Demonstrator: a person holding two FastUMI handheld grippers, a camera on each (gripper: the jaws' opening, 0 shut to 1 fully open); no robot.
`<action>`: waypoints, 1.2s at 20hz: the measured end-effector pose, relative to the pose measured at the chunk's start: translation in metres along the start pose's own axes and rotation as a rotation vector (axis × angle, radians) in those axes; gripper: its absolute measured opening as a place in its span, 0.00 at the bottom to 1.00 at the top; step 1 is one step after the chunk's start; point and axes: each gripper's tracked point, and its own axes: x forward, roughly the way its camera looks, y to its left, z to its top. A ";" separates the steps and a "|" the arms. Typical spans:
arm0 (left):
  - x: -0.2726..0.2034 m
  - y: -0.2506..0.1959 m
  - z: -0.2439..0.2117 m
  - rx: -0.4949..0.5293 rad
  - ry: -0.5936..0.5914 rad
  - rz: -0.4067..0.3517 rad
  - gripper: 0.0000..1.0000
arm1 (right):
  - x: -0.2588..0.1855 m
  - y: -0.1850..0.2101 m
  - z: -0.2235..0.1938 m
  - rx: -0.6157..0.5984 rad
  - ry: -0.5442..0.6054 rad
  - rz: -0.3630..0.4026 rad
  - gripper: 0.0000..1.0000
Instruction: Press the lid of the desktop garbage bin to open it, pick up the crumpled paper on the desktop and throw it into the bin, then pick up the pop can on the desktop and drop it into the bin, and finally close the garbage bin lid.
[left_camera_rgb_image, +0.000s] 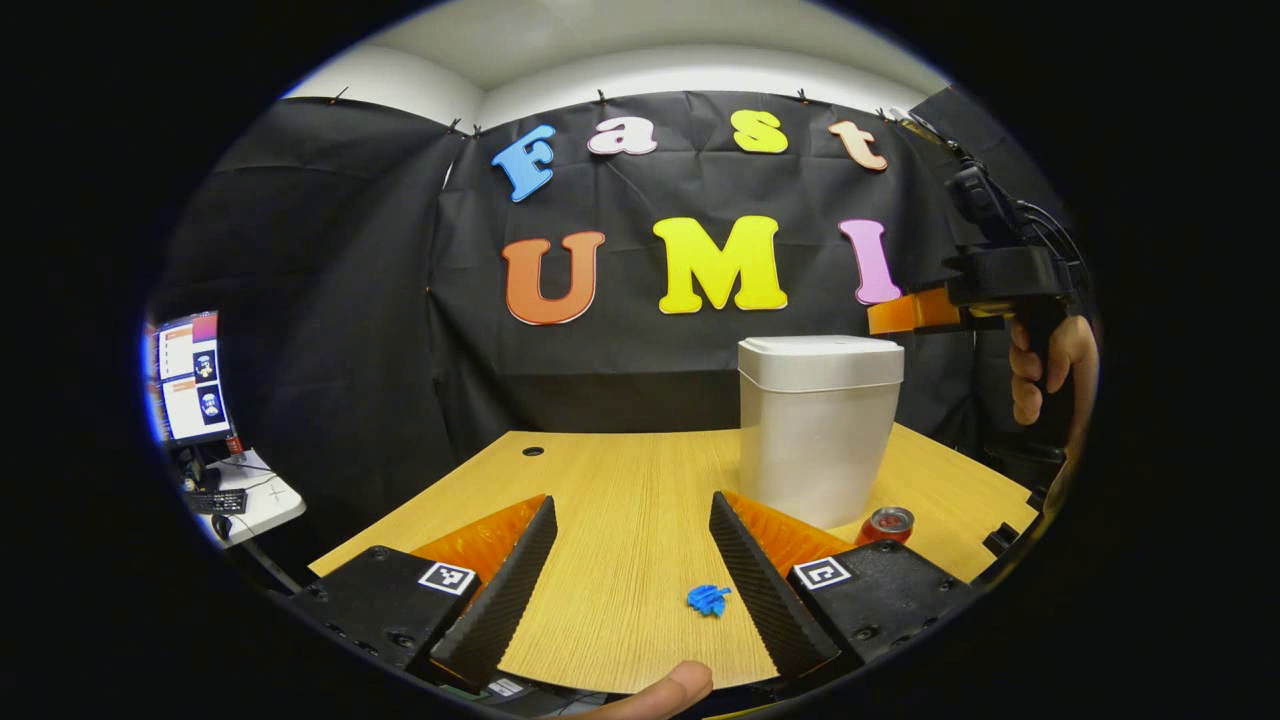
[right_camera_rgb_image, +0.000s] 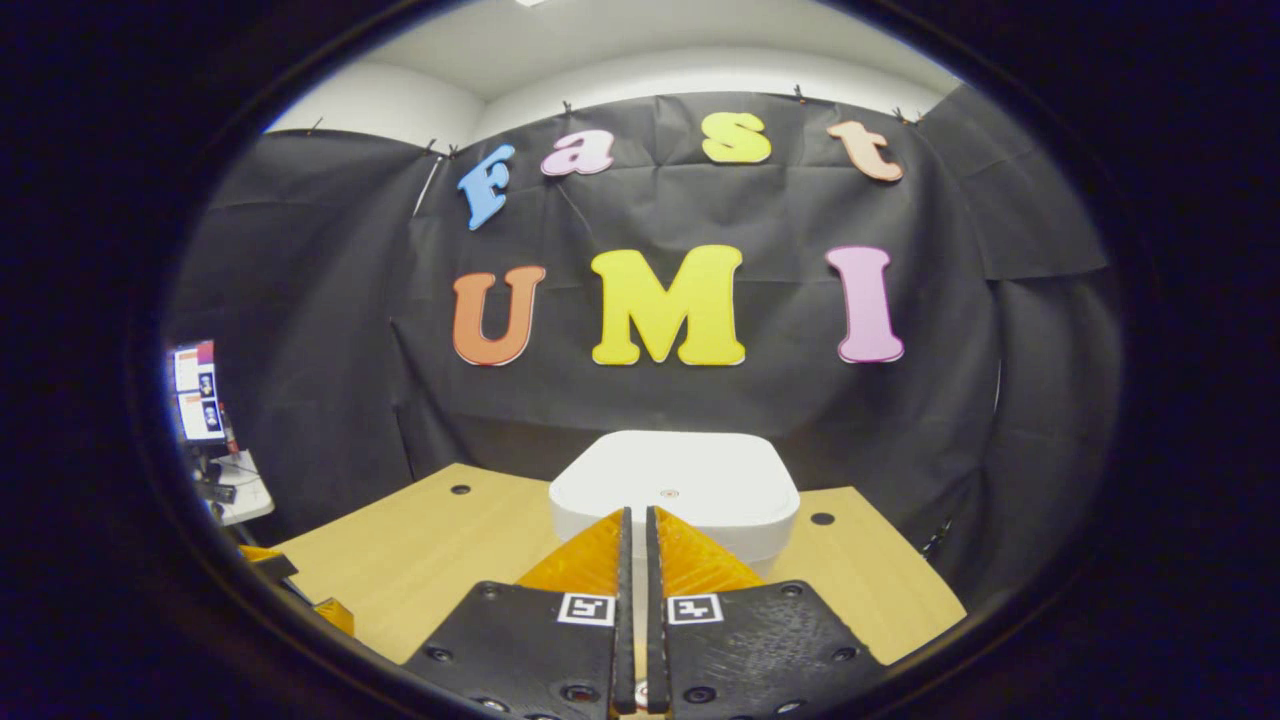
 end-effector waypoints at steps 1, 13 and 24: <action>0.001 0.003 0.000 -0.004 0.004 0.007 0.99 | 0.008 -0.002 0.003 -0.001 -0.003 -0.007 0.04; 0.010 0.017 -0.010 -0.024 0.039 0.031 0.99 | 0.070 -0.019 -0.003 0.068 0.157 -0.037 0.01; 0.009 0.019 -0.010 -0.010 0.041 0.035 0.99 | 0.059 -0.026 -0.009 0.109 0.224 -0.005 0.01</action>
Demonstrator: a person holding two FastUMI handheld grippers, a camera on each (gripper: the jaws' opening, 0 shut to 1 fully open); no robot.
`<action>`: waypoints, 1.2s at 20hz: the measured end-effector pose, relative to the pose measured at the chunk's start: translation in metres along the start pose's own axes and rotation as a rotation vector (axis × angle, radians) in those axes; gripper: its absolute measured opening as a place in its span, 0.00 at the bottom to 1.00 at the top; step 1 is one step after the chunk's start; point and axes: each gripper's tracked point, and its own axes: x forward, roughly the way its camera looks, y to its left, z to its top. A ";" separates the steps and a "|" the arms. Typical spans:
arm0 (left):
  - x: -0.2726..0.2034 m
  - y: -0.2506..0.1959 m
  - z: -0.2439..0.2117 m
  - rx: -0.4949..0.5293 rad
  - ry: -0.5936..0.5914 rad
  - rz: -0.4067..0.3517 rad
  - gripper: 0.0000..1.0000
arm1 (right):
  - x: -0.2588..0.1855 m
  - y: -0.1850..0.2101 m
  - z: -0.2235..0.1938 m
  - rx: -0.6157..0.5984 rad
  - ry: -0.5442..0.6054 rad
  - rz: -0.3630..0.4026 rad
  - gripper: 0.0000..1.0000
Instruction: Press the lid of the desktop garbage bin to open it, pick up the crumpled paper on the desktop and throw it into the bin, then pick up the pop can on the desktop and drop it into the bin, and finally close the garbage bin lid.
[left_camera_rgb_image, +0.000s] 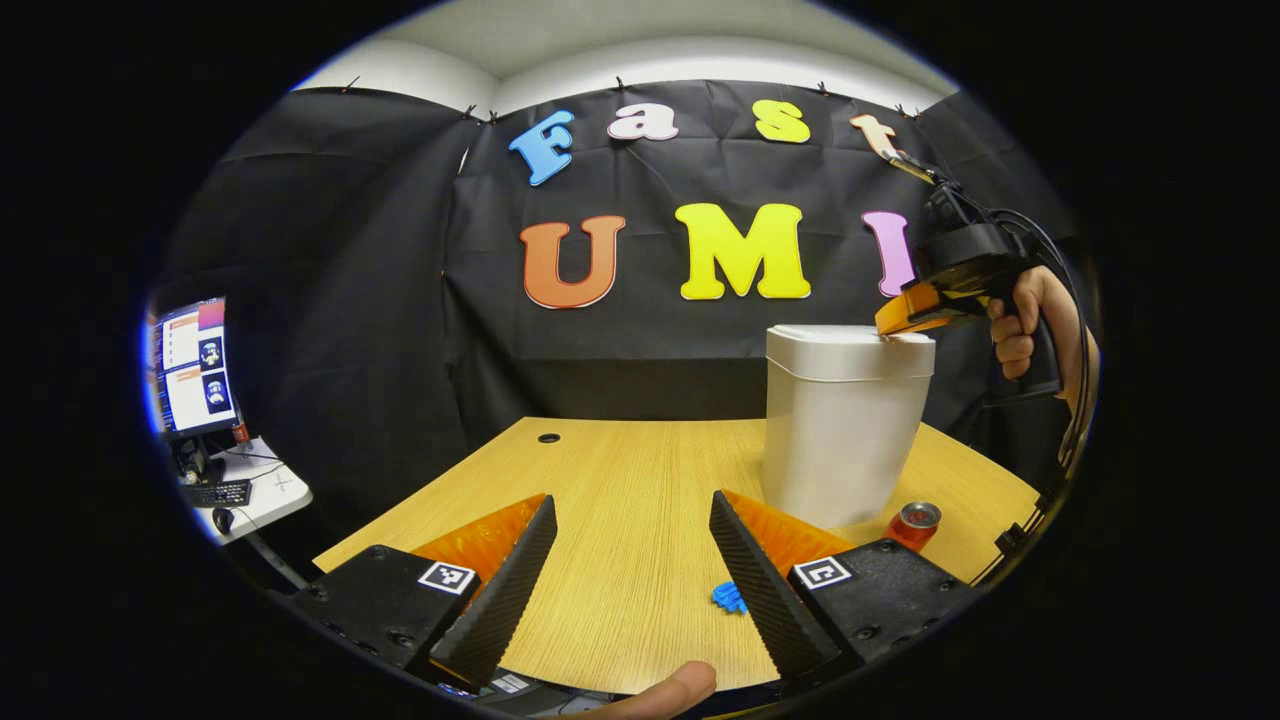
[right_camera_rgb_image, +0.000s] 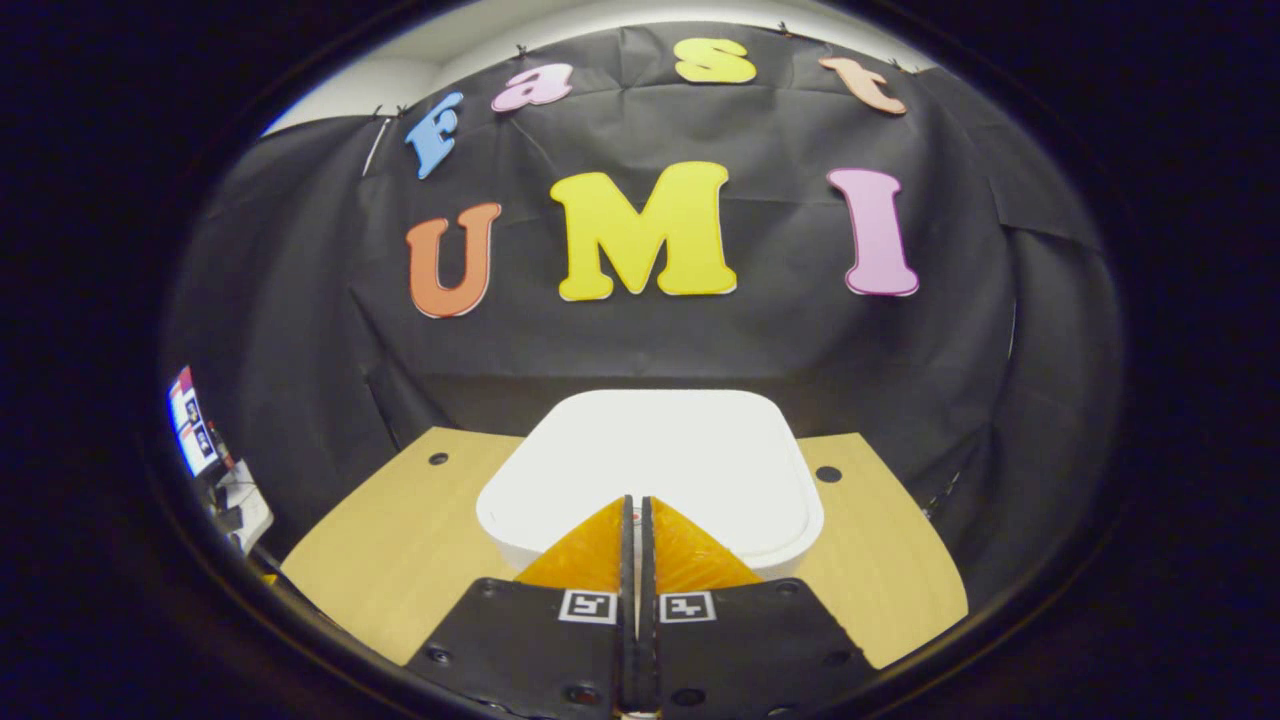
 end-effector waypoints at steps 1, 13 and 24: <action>-0.001 0.001 0.001 0.005 -0.005 0.005 0.99 | -0.006 0.000 -0.001 -0.007 -0.018 -0.007 0.01; 0.033 -0.023 -0.025 0.024 0.056 -0.084 0.99 | -0.096 0.018 -0.026 -0.035 -0.190 0.017 0.29; 0.064 -0.047 -0.092 0.034 0.253 -0.122 1.00 | -0.125 -0.016 -0.080 -0.041 -0.208 0.023 0.81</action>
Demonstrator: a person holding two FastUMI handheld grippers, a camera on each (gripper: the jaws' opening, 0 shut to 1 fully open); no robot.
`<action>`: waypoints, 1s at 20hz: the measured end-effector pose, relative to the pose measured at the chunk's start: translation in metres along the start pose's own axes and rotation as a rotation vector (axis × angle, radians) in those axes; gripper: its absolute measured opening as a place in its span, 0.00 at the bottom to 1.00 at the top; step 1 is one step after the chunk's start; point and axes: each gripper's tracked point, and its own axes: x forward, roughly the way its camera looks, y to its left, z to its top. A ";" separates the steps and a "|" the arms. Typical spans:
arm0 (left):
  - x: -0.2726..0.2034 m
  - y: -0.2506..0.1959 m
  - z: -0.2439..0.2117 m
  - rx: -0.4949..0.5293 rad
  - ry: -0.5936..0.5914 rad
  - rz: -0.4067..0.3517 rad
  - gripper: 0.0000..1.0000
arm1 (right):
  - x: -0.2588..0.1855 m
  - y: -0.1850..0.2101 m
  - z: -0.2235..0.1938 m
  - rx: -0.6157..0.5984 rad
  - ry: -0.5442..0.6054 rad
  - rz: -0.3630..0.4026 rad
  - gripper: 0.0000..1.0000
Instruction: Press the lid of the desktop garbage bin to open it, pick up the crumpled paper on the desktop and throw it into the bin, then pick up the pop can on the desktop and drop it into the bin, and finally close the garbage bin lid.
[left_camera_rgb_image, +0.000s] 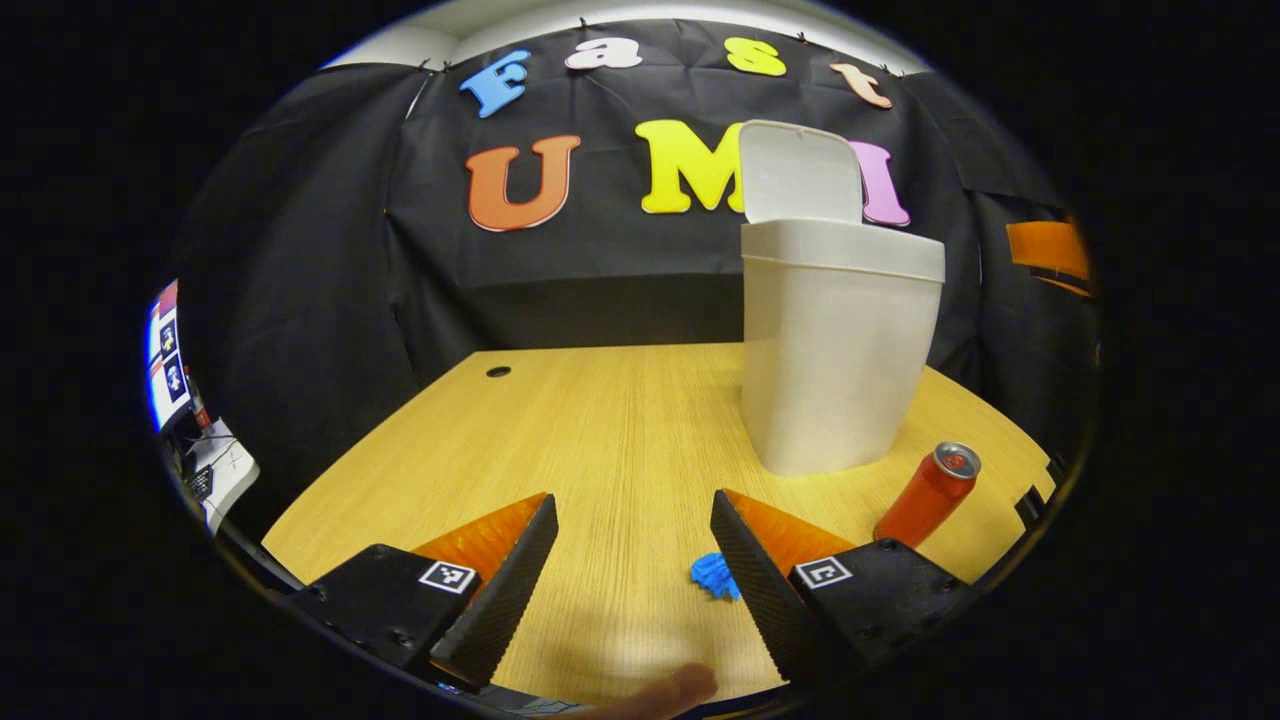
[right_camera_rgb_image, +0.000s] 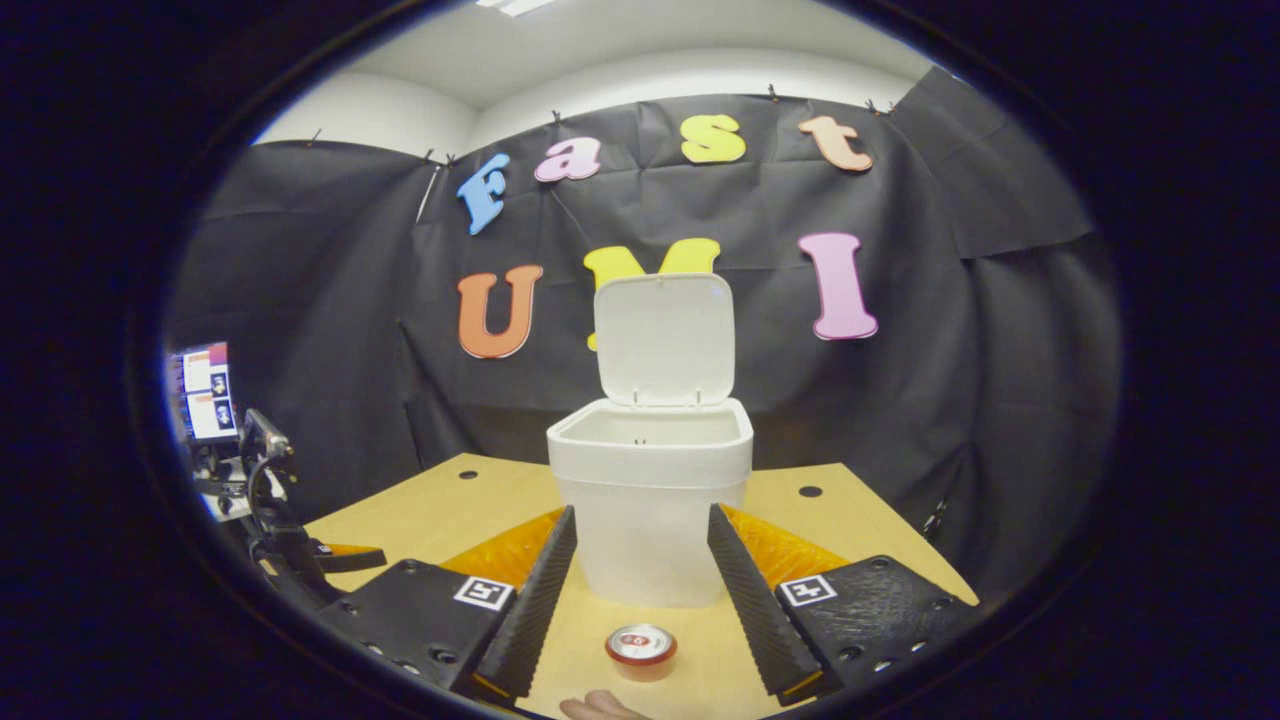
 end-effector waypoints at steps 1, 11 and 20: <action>0.004 -0.007 -0.007 0.013 0.018 -0.011 1.00 | -0.003 -0.003 -0.006 -0.001 0.004 -0.007 0.85; 0.023 -0.043 -0.051 0.087 0.120 -0.136 0.99 | -0.051 -0.002 -0.040 -0.068 0.023 0.024 0.96; 0.049 -0.038 -0.073 0.102 0.197 -0.158 0.92 | -0.061 0.005 -0.056 -0.134 0.043 0.019 0.95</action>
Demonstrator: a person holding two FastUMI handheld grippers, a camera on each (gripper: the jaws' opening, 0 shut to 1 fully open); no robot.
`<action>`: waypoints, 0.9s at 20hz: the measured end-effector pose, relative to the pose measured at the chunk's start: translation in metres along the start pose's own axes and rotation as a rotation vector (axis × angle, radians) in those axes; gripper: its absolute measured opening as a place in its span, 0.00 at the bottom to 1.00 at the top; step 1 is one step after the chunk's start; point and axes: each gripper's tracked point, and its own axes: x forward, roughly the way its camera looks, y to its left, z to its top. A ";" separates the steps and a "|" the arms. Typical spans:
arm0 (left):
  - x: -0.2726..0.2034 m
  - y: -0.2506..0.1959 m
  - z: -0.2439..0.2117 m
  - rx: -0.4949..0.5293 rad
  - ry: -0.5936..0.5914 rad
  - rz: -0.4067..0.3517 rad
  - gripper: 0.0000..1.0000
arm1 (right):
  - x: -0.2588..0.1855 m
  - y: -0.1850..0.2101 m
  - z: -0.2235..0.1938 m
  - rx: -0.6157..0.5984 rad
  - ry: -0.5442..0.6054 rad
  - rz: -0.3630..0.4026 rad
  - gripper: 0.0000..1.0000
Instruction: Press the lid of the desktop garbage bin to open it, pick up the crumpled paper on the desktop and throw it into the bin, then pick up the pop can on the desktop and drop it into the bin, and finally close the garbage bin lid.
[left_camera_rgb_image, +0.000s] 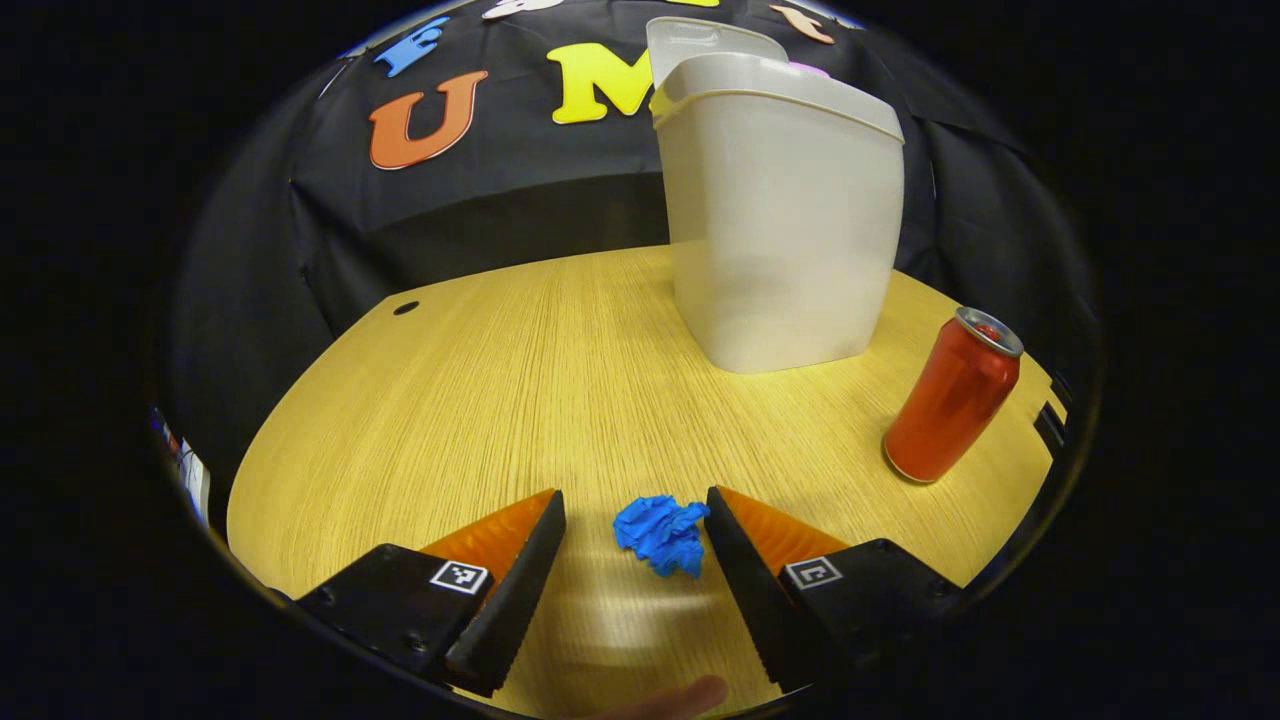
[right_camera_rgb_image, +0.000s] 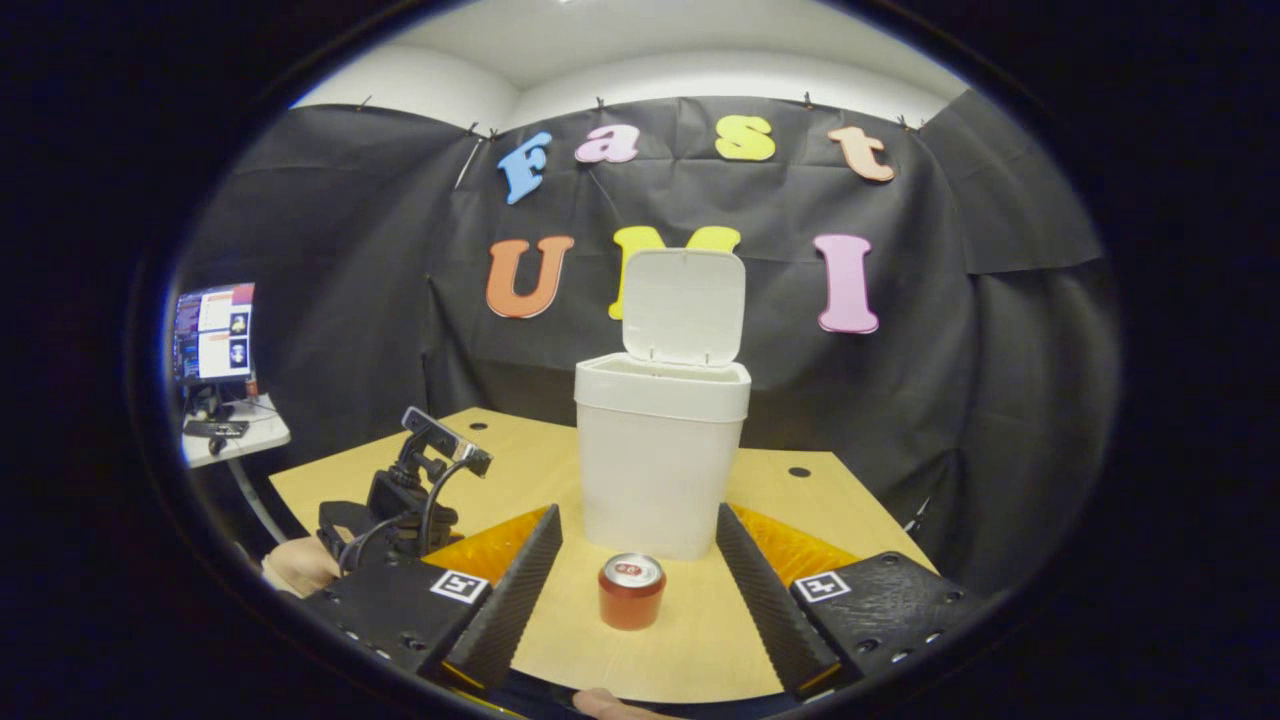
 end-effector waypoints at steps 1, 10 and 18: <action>0.002 -0.003 -0.001 -0.011 0.004 -0.018 0.92 | 0.000 0.001 -0.002 -0.006 0.004 0.000 0.94; 0.006 -0.005 0.022 -0.076 0.023 0.000 0.56 | 0.007 0.000 -0.028 -0.016 0.060 -0.007 0.95; -0.034 -0.018 0.108 -0.059 -0.096 -0.001 0.39 | 0.031 0.012 -0.090 -0.032 0.141 0.027 0.97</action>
